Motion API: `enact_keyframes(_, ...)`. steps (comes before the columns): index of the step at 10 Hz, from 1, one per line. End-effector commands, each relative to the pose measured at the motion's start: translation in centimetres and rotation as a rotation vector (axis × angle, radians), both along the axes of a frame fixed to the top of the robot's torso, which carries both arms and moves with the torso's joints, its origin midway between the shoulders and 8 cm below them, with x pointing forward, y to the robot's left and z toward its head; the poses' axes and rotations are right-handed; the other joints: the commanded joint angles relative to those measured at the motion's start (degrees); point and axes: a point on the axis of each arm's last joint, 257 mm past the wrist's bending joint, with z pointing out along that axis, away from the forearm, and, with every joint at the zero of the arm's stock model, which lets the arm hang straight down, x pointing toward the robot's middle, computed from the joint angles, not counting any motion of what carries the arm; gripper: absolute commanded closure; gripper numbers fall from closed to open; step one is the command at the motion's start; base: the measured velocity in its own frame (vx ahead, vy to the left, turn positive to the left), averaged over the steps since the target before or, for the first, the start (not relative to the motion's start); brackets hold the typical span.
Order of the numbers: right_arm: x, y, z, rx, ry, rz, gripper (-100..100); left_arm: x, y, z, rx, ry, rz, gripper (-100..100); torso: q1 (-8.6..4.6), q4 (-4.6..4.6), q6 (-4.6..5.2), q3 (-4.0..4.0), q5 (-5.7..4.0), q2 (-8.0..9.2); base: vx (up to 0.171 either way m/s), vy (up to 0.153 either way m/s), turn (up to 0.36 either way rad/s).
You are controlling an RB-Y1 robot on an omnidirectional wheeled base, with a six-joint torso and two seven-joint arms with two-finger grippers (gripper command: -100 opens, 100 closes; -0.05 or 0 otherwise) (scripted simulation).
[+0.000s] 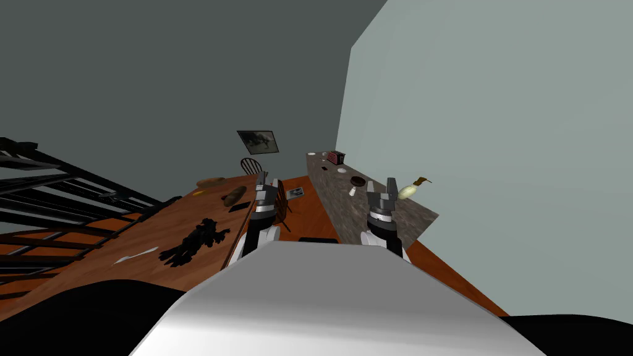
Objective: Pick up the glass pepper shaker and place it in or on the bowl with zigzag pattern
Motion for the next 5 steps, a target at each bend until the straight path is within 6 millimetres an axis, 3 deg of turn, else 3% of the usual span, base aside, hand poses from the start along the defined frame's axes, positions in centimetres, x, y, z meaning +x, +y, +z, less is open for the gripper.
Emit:
enact_keyframes(1, 0.2, 0.3, -0.4, -0.035, 0.017, 0.006, -100, 0.0, 0.0, 0.0, 0.000, 0.000, 0.000, 0, 0.00, 0.00, 0.00, 0.00, 0.00, 0.00, -0.002, 0.004, -0.030)
enact_keyframes(5, 1.4, 0.6, -2.9, -0.164, 0.099, -0.005, -100, 0.0, 0.0, 0.0, 0.000, 0.000, 0.000, 0, 0.04, 0.00, 0.01, 0.01, 0.01, 0.02, -0.004, 0.014, -0.061)
